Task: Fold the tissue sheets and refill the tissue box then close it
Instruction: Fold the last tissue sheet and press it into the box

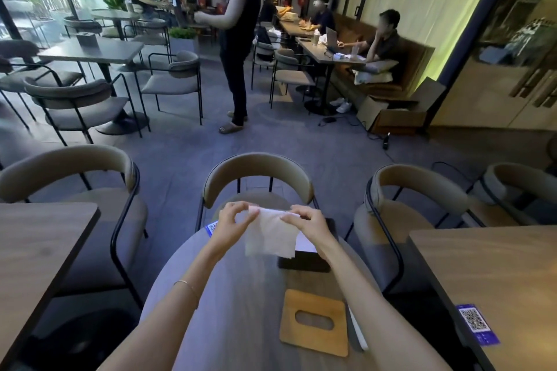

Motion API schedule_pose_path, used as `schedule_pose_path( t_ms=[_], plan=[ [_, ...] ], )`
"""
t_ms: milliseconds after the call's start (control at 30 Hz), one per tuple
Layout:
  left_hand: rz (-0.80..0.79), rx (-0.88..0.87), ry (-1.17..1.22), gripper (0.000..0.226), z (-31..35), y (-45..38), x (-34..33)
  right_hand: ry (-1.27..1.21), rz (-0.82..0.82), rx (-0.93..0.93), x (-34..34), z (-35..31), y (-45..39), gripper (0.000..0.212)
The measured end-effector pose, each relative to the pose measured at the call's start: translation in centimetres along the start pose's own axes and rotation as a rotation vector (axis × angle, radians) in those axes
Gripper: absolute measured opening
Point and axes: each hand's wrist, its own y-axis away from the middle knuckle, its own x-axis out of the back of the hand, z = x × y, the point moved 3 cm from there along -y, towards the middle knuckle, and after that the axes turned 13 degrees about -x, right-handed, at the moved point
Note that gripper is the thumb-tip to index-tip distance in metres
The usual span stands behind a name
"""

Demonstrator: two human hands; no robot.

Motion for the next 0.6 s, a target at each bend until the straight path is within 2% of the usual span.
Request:
schedule_pose_path(
  t_ms=[100,167,267,367,500,600],
  plan=[
    [-0.092,0.056,0.191,0.047,1.5,0.0,-0.8,-0.137,-0.013,-0.083,0.7,-0.5,-0.3,0.029],
    [-0.075,0.091,0.255,0.055,2.1,-0.3,-1.6,-0.194,-0.057,-0.137,1.1,-0.6,-0.5,0.026],
    [-0.026,0.144,0.304,0.059,2.5,-1.0,-3.0,-0.173,-0.121,-0.242,1.8,0.2,-1.0,0.043],
    [-0.096,0.148,0.250,0.054,2.8,-2.0,-4.9,-0.156,0.051,-0.326,3.6,1.3,-1.9,0.043],
    [-0.229,0.116,0.077,0.025,2.5,-4.1,-8.4,-0.175,0.209,-0.411,5.7,3.0,-4.4,0.032],
    [-0.279,0.193,-0.043,0.031,0.8,-5.7,-11.2,-0.053,0.306,-0.473,6.6,4.7,-6.8,0.021]
  ],
)
